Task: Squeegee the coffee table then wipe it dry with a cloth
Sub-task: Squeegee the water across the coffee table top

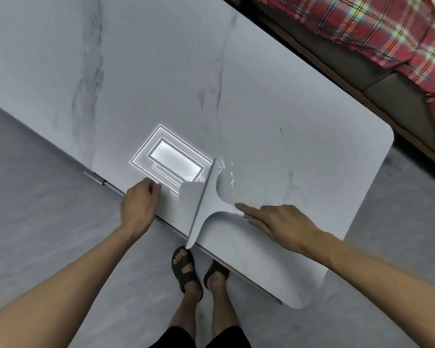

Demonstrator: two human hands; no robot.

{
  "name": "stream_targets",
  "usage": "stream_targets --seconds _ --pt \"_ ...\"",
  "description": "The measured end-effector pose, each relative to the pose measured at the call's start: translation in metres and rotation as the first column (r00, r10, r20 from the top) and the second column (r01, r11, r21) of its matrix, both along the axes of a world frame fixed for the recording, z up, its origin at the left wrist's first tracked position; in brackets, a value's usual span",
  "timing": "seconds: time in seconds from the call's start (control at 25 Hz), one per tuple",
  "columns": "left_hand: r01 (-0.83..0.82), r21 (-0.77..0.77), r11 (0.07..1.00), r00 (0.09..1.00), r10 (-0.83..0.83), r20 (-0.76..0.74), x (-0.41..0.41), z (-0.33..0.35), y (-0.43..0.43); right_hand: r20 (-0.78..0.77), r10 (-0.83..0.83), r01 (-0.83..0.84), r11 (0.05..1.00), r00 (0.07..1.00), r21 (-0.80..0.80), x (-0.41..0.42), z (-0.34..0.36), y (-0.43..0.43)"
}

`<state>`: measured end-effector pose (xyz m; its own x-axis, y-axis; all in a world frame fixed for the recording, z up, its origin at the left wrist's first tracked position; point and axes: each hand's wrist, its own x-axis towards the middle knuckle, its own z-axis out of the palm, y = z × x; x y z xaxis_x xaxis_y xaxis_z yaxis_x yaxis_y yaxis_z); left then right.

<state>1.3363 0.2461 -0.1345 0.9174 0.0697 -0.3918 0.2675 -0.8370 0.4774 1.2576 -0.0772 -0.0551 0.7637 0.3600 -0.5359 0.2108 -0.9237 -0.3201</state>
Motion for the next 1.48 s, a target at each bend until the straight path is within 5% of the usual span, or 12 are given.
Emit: stream_targets --seconds 0.12,0.28,0.56,0.88,1.16,1.32,1.48 --pt "0.037 0.045 0.998 0.999 -0.035 -0.04 -0.002 -0.008 0.022 0.038 0.307 -0.308 0.951 0.951 0.02 0.026 -0.03 0.071" --pt "0.082 0.037 0.996 0.996 -0.081 -0.025 -0.007 -0.019 0.03 0.102 0.329 -0.329 0.944 0.939 -0.016 0.069 -0.058 0.1" --pt "0.201 -0.063 0.978 0.956 -0.21 -0.206 -0.015 -0.027 -0.013 0.089 -0.072 0.076 0.996 0.993 -0.051 0.058 -0.057 0.013" --pt "0.455 0.011 0.89 0.784 -0.395 -0.479 -0.02 -0.043 -0.04 0.071 -0.432 0.438 0.885 0.899 -0.159 -0.053 -0.036 -0.095" --pt "0.403 0.036 0.915 0.872 -0.372 -0.317 -0.026 -0.029 -0.042 0.097 -0.574 0.582 0.799 0.813 -0.152 -0.095 -0.01 -0.111" --pt "0.129 0.024 0.991 0.969 -0.121 -0.218 -0.032 -0.017 -0.032 0.056 -0.404 0.405 0.914 0.913 -0.005 -0.067 -0.019 -0.047" --pt "0.085 0.031 0.996 0.974 -0.077 -0.212 -0.038 -0.013 -0.015 0.055 -0.065 0.062 0.996 0.996 0.057 -0.038 -0.049 0.043"
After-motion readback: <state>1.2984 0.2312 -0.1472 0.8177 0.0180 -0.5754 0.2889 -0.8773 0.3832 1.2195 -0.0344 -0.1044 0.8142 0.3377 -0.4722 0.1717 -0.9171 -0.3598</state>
